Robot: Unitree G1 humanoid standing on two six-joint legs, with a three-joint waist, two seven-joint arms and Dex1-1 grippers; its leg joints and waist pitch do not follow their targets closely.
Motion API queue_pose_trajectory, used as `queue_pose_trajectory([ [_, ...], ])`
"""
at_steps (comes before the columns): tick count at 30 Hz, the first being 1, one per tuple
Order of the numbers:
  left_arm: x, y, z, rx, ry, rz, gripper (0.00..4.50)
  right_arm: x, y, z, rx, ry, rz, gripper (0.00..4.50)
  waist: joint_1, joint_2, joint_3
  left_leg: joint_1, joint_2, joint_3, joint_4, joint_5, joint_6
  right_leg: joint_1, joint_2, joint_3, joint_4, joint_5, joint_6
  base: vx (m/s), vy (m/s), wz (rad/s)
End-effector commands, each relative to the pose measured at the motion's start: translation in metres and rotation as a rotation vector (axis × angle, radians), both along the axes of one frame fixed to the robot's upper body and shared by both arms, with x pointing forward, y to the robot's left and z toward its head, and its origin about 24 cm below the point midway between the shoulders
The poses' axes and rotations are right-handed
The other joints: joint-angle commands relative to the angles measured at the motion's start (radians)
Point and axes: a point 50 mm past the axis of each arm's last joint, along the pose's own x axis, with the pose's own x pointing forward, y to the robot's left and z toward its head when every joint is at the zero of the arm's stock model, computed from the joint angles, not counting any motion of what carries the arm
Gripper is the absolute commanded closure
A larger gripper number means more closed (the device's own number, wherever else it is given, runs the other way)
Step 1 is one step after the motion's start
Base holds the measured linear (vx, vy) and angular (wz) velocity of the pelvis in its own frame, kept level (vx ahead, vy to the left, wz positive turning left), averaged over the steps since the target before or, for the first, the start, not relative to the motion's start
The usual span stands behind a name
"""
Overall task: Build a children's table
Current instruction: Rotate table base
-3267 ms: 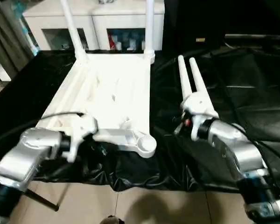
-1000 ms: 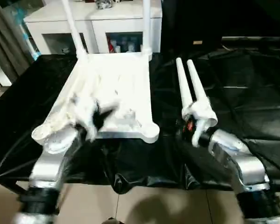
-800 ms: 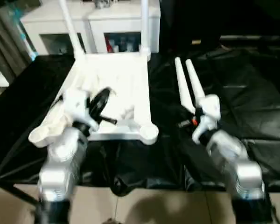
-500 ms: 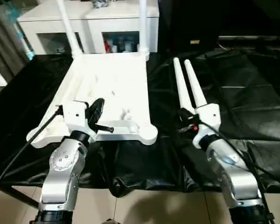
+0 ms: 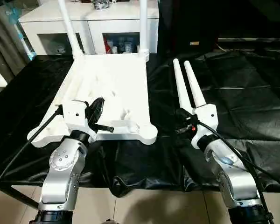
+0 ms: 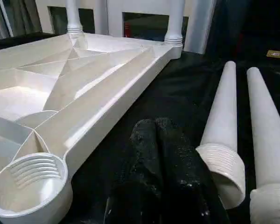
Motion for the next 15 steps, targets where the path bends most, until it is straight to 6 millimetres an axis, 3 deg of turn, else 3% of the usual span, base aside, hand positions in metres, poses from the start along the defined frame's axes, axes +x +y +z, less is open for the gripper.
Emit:
queue_pose_trajectory([
  [1,-0.0006,0.0006,0.0018,0.012,-0.003,0.007,4.5,0.0022,0.0014,0.0012,-0.002,0.005,0.002,4.47,-0.001,-0.01,-0.061,0.01,0.009,-0.008,-0.074,-0.32,-0.002,0.034,-0.035,0.035,-0.096,-0.37,-0.068,0.0,0.0,0.0],
  [15,-0.0006,0.0006,0.0018,0.012,-0.003,0.007,4.5,0.0022,0.0014,0.0012,-0.002,0.005,0.002,4.47,-0.002,-0.011,-0.059,0.011,0.009,-0.007,-0.075,-0.331,-0.002,0.033,-0.036,0.035,-0.098,-0.389,-0.067,0.0,0.0,0.0],
])
